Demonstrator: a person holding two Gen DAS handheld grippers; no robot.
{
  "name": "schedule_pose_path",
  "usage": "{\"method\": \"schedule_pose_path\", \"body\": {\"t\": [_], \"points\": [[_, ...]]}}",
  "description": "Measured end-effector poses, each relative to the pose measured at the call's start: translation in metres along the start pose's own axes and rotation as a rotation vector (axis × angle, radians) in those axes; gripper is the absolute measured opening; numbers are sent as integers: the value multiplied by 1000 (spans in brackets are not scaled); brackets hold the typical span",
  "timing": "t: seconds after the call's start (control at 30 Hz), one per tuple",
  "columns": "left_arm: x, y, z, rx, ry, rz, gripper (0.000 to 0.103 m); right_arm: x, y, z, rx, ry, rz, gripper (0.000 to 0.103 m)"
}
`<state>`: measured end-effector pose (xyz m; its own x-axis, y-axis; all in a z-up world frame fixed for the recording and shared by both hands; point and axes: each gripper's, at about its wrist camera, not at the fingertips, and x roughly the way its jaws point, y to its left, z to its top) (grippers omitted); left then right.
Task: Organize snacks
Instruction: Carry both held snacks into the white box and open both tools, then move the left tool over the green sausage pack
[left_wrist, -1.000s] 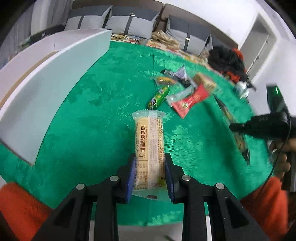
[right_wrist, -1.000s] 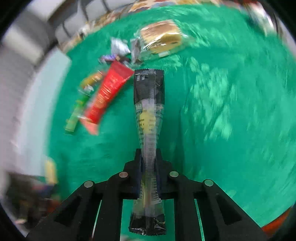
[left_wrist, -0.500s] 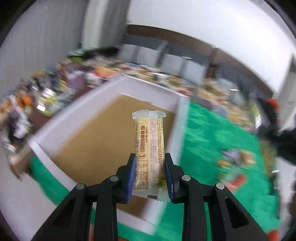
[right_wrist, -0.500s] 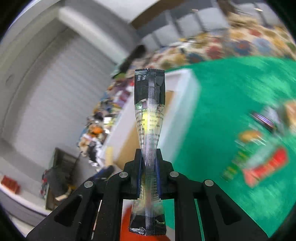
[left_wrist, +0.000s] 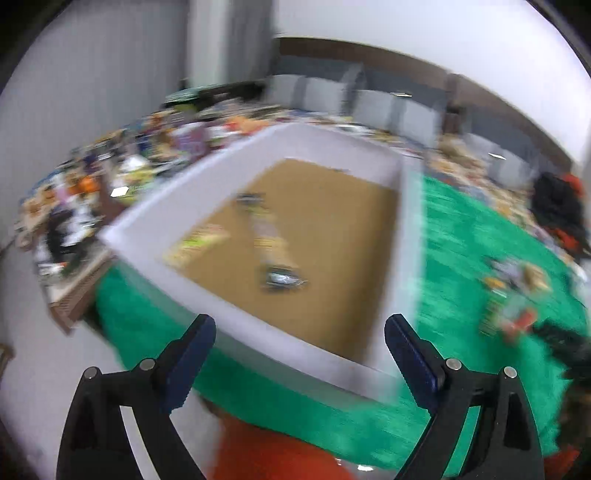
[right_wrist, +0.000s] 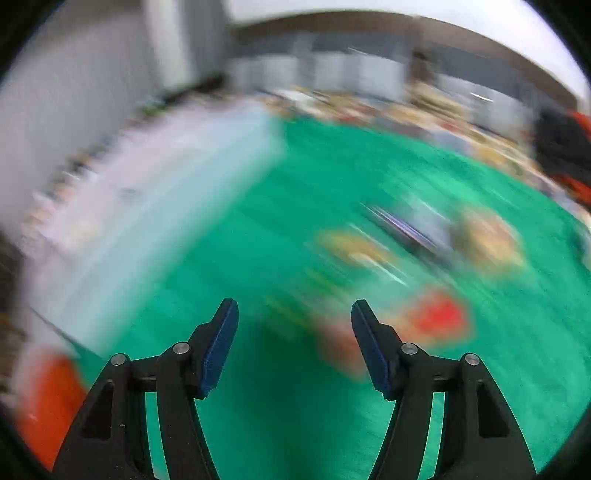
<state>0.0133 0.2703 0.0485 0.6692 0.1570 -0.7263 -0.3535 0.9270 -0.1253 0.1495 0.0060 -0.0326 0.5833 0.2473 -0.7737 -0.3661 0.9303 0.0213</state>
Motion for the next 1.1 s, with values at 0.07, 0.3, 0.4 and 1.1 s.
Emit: {"method": "schedule_pose_path", "body": {"t": [0.07, 0.3, 0.4, 1.1], "points": [[0, -44, -18, 57, 34, -121, 99, -4, -61, -40, 92, 38, -101, 67], [73, -190, -78, 348, 205, -222, 101, -30, -180, -85, 254, 37, -336, 67], [104, -213, -89, 410, 210, -144, 100, -20, -185, -80, 284, 40, -327, 67], [168, -215, -51, 250, 158, -46, 103, 5, -185, -75, 335, 17, -306, 90]]}}
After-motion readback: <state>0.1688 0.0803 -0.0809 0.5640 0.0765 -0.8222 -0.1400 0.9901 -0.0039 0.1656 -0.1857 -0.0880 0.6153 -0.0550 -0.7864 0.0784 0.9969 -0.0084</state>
